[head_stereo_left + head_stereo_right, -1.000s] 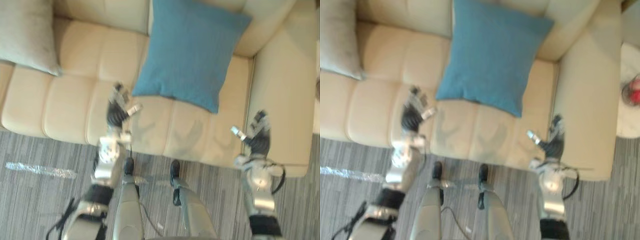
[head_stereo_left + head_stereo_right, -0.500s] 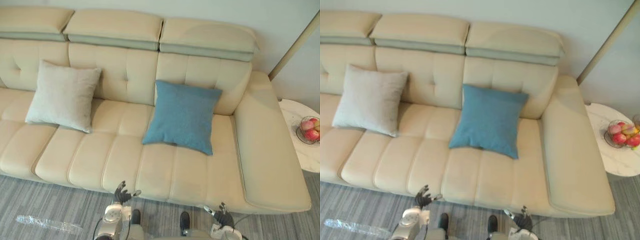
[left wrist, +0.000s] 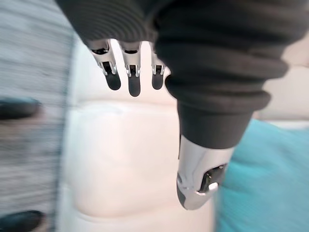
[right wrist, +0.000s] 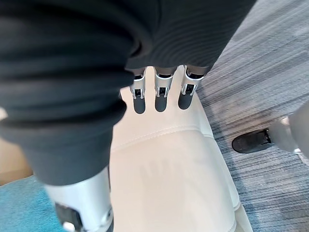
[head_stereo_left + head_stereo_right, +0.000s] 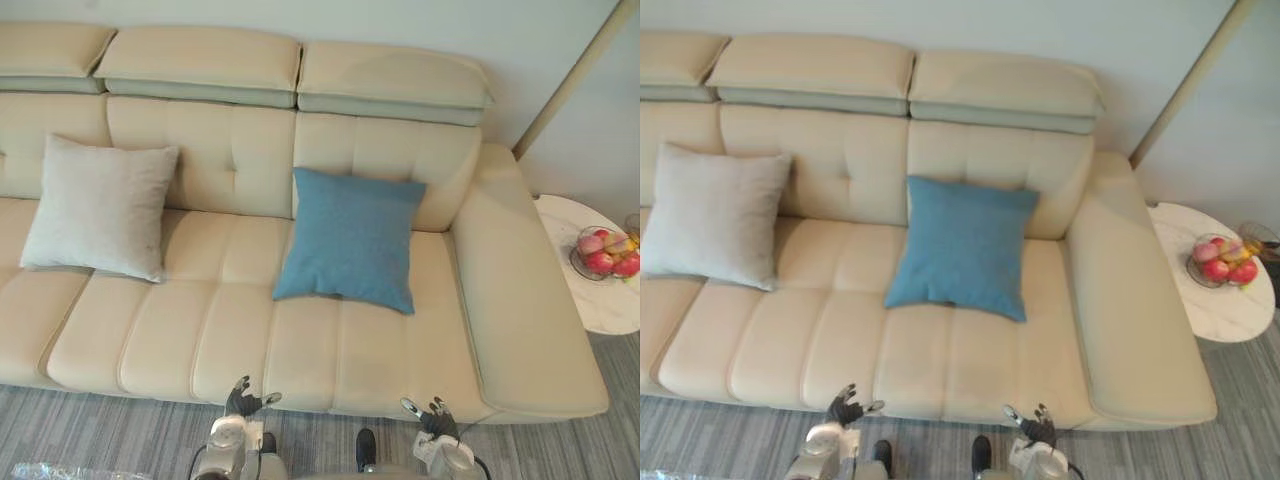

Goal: Pick up cushions and gather them together orderly.

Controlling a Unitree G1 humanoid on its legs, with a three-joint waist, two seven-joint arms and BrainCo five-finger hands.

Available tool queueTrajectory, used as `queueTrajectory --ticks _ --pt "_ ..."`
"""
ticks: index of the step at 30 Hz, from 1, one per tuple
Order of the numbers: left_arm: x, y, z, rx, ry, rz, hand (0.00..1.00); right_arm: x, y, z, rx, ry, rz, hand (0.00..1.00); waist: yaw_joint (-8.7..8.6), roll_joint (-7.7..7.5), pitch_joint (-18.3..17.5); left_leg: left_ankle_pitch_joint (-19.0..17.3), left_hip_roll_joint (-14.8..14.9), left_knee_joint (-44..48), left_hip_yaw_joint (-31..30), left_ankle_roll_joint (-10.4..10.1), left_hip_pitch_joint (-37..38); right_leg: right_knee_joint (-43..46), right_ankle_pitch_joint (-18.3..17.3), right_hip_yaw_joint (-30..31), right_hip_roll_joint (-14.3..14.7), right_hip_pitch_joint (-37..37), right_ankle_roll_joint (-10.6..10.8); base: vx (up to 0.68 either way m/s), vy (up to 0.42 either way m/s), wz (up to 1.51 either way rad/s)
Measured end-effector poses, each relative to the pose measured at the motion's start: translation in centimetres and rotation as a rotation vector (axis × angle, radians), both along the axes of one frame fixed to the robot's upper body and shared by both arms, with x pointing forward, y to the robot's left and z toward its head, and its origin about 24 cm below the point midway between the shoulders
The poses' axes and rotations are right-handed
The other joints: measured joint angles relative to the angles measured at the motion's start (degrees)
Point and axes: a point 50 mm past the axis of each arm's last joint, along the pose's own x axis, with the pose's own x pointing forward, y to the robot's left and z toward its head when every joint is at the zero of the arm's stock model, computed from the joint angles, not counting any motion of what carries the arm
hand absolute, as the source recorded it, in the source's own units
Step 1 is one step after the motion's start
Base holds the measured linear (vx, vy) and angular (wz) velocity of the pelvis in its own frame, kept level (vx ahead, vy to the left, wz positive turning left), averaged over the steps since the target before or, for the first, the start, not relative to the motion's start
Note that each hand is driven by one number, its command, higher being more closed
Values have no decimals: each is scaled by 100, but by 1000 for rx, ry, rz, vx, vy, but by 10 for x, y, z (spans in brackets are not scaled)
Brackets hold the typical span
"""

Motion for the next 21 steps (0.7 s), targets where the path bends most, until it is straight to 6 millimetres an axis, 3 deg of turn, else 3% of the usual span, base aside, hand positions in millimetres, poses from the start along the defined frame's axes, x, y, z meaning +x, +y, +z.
queueTrajectory --ticks 2,4,5,6,7,8,11,13,14,16,18,20,21 --pt "2 -1 2 -2 -16 0 0 -5 -1 -2 -2 14 -4 0 7 -65 -28 6 -32 198 -105 -3 -38 724 -479 -88 -244 178 314 -53 -108 42" --pt "6 -3 5 -11 -33 7 0 -7 -1 -3 -2 17 -5 0 30 -130 -65 103 -84 287 -84 40 -218 394 -475 -136 -155 225 501 -124 -114 29" --pt "1 -10 1 -38 -18 17 0 -2 -6 0 -20 5 -4 0 205 -5 -126 332 84 67 18 89 -309 -300 -562 -19 -67 555 512 -117 -157 10" --pt "2 -12 2 -51 -22 24 0 0 -7 1 -25 3 -5 0 257 -66 -56 424 30 -18 59 -42 -302 261 -961 45 -181 555 343 -85 -161 24" --pt "4 -12 3 -51 -29 20 0 3 -4 2 -20 -5 -5 0 246 -204 18 459 -68 77 28 -86 -393 100 -1206 113 -261 718 288 -145 -253 19" --pt "0 -17 0 -72 -12 29 0 13 -2 6 -34 -29 25 0 323 -28 139 525 105 200 -95 -152 -515 -181 -1141 17 -1 839 35 -200 -186 11" --pt "-9 -27 -7 -84 33 -12 0 4 2 2 -41 -7 43 0 291 127 275 771 341 181 -83 -233 -422 -94 -1137 -268 204 1019 -34 -212 -161 28" --pt "-12 -33 -9 -99 41 -18 0 0 3 0 -44 9 40 0 273 128 298 937 352 75 -6 -201 -346 -34 -1126 -381 199 1022 -72 -187 -85 32" --pt "-16 -35 -10 -106 50 -20 0 -6 3 -2 -41 24 37 0 238 73 316 982 345 -13 122 -115 -293 -65 -1084 -483 115 1018 -302 -189 -21 19" --pt "-18 -35 -11 -105 58 -22 0 -11 3 -4 -38 39 32 0 163 49 340 679 290 446 351 31 -302 -47 -1016 -583 -39 998 -360 -162 53 20" --pt "-18 -35 -11 -103 58 -26 0 -25 2 -9 -36 78 25 0 120 -8 336 69 231 1220 375 189 -273 -83 -913 -640 -222 978 -241 -105 152 30" --pt "-19 -34 -12 -102 60 -24 0 -31 2 -11 -31 96 24 0 67 95 275 -399 309 1425 437 146 -194 -86 -821 -674 -298 923 -88 -72 239 15" --pt "-21 -32 -13 -100 67 -14 0 -35 3 -14 -19 116 21 0 55 73 300 -496 295 1419 568 45 -193 -120 -761 -618 -324 916 17 -91 279 -14"
